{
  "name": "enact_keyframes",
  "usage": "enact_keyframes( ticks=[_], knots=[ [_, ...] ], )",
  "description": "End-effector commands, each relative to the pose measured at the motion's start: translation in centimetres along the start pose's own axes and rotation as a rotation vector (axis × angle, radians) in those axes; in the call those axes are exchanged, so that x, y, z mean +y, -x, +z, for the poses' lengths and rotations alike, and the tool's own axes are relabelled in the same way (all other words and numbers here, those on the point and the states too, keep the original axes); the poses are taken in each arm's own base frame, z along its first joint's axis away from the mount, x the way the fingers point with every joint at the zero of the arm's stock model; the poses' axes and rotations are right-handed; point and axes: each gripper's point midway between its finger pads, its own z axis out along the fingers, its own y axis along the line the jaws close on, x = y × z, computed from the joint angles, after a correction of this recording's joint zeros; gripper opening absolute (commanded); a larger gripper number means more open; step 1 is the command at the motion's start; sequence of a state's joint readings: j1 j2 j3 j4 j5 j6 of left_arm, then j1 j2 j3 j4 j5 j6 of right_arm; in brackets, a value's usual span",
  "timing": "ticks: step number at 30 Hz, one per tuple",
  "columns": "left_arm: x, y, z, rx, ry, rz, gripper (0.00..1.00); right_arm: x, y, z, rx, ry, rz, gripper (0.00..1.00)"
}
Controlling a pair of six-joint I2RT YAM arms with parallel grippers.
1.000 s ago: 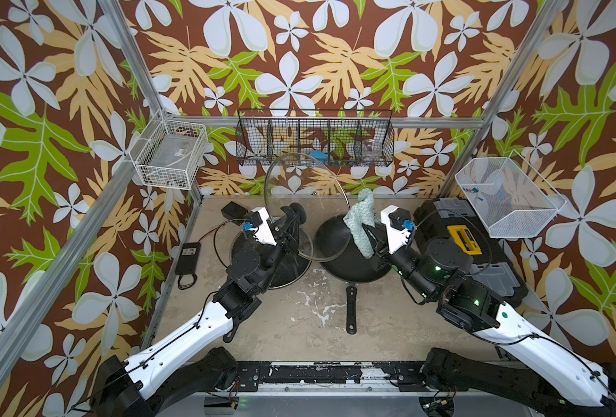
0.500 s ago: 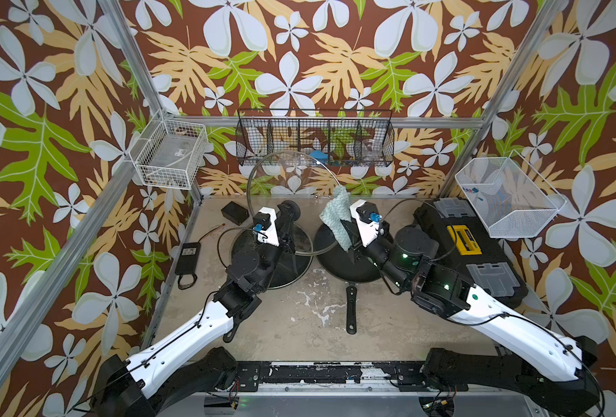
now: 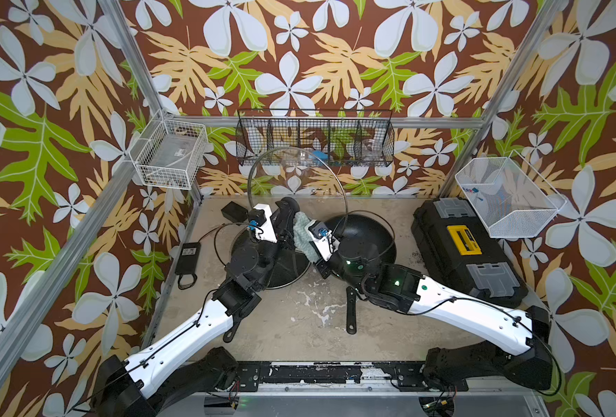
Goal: Wipe the pot lid with a cloth
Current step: Wipe the pot lid.
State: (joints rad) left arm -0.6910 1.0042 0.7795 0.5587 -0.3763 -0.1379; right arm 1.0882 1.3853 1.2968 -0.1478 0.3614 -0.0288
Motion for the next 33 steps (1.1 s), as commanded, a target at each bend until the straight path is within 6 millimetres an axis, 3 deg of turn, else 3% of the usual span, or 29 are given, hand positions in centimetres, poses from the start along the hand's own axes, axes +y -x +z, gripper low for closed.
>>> enact_keyframes(
  ticks=[1, 9, 12, 15, 22, 25, 28, 33],
  knots=[
    [-0.9, 4.7, -0.3, -0.163, -0.044, -0.097, 0.0, 0.1, 0.4, 0.2, -0.004, -0.007, 0.03, 0.0],
    [-0.6, 4.6, -0.7, -0.169, -0.026, 0.006, 0.0, -6.4, 3.7, -3.1, -0.075, -0.187, 0.047, 0.0],
    [-0.5, 4.6, -0.7, -0.178, -0.021, 0.038, 0.0, -7.7, 4.9, -4.0, -0.092, -0.217, 0.029, 0.0],
    [-0.6, 4.8, -0.7, -0.184, -0.026, 0.035, 0.0, -7.0, 4.5, -3.3, -0.071, -0.188, 0.013, 0.0],
    [-1.1, 5.8, -1.0, -0.2, -0.057, -0.03, 0.0, -1.0, 0.9, -0.3, 0.001, -0.024, 0.045, 0.0],
    [-1.3, 6.0, -1.0, -0.196, -0.067, -0.049, 0.0, 0.3, 0.1, 0.7, 0.031, 0.013, 0.043, 0.0],
    [-1.2, 6.0, -1.0, -0.198, -0.063, -0.045, 0.0, -0.6, 0.4, 0.5, 0.031, -0.033, 0.025, 0.0],
    [-0.8, 5.2, -0.8, -0.186, -0.033, 0.019, 0.0, -5.4, 3.4, -2.6, -0.049, -0.156, 0.05, 0.0]
  ],
)
